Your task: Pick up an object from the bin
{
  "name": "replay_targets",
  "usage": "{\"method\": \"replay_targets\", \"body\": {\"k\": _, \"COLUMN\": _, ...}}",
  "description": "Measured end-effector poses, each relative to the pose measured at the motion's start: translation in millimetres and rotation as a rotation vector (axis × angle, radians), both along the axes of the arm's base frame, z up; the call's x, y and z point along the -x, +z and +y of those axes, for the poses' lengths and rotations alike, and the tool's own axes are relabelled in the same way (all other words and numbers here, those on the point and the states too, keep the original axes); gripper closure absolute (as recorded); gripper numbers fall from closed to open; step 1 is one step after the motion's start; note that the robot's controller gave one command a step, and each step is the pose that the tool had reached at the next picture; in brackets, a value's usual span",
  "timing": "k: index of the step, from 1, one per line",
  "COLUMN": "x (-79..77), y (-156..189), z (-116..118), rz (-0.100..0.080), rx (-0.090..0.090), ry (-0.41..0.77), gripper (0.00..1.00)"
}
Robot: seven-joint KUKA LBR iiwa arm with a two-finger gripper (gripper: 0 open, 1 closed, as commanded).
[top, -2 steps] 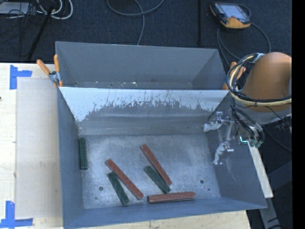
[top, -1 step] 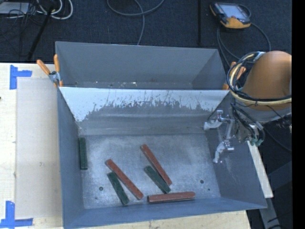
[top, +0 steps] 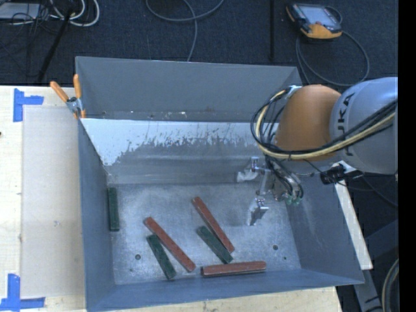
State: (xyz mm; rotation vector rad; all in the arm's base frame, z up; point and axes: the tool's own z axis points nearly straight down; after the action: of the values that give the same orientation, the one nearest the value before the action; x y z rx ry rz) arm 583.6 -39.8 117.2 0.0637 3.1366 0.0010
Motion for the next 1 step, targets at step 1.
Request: {"method": "replay_targets", "body": {"k": 1, "x": -3.4, "y": -0.7, "z": 38.2, "rz": 0.009, "rx": -0.001, "ry": -0.007, "gripper": 0.0}}
